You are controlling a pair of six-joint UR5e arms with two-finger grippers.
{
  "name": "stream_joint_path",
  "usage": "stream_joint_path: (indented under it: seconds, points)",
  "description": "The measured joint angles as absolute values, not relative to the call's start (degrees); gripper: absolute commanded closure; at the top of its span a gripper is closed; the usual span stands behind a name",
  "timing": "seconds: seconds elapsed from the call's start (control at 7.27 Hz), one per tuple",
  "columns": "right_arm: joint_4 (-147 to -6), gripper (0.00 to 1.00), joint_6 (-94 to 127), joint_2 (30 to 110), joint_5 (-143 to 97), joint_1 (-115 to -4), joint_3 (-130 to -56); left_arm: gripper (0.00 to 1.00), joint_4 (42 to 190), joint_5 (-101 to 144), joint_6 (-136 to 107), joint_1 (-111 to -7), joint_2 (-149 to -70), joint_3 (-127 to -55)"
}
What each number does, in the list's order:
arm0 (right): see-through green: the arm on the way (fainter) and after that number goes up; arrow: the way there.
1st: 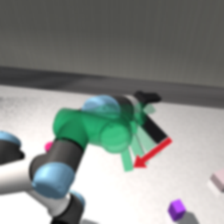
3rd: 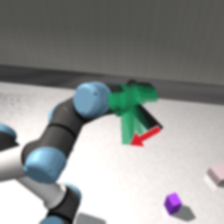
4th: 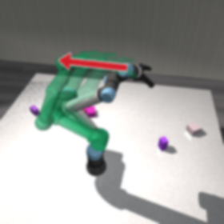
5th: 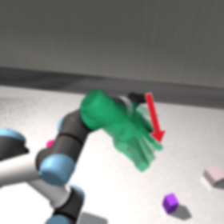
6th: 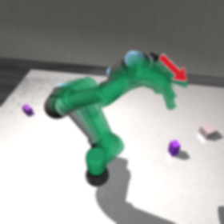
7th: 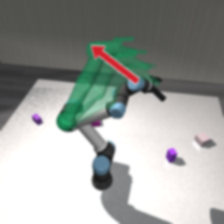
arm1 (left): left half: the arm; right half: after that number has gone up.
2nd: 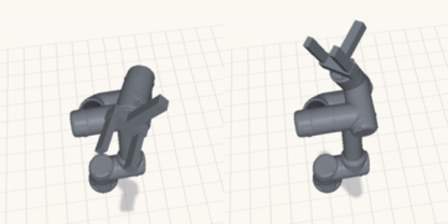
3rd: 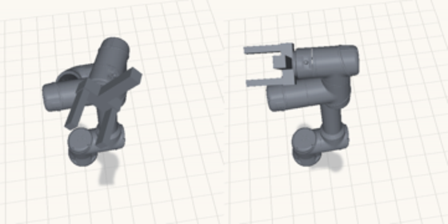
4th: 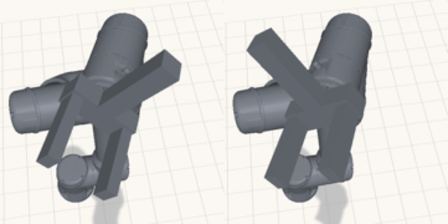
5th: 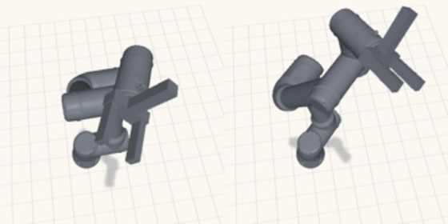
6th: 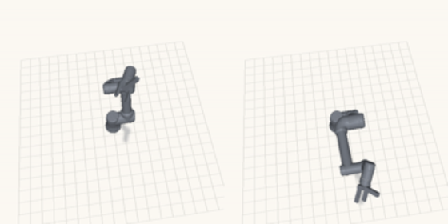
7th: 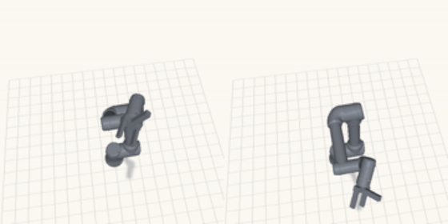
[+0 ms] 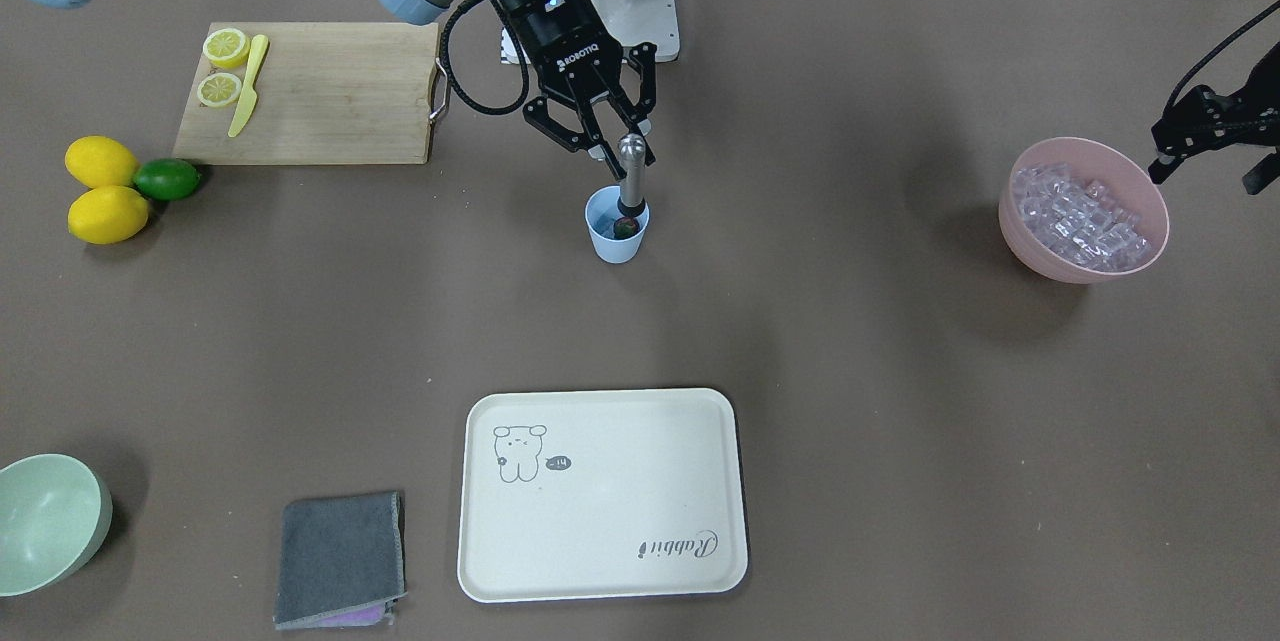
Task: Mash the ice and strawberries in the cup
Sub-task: 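Press the muddler down into the cup with the right gripper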
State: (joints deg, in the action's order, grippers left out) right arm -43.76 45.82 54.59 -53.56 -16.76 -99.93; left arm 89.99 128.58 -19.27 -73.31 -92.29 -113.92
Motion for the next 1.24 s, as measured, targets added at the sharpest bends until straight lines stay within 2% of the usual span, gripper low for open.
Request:
stream_joint_path:
  seconds: [0.83,1.24]
  points:
    - [-43.2,1.00,46.4,55.3,-54.4,-16.2,-95.5,0.03,90.0,128.5,-19.3,-73.3,-92.2,-113.8]
    - [-43.4,1.00,46.2,54.8,-56.5,-16.7,-96.4,0.03,89.9,128.5,-19.3,-73.3,-92.3,-113.9]
